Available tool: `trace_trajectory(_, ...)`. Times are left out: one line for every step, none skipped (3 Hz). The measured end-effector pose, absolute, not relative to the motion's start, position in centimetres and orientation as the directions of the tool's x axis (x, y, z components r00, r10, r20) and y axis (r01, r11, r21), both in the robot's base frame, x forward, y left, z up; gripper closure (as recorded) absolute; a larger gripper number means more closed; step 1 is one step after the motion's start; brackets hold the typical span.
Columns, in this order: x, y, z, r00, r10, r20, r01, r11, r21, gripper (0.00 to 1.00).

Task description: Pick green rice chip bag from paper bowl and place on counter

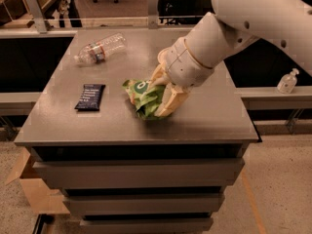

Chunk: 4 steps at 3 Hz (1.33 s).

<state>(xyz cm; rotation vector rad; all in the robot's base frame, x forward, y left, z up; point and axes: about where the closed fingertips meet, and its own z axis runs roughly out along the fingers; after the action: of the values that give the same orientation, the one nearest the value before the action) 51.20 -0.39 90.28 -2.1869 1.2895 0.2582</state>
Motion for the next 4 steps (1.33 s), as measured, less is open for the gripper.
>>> trace_trajectory(51.11, -0.28, 90.33, 0.516, -0.736, -0.438, -0.848, -0.366, -0.384, 0.58)
trace_trajectory(51.02, -0.16, 90.40, 0.518, -0.735, -0.437, -0.846, -0.368, -0.385, 0.36)
trace_trajectory(50.87, 0.01, 90.49, 0.522, -0.734, -0.435, -0.844, -0.372, -0.386, 0.04)
trace_trajectory(50.82, 0.07, 90.52, 0.523, -0.734, -0.434, -0.844, -0.373, -0.386, 0.00)
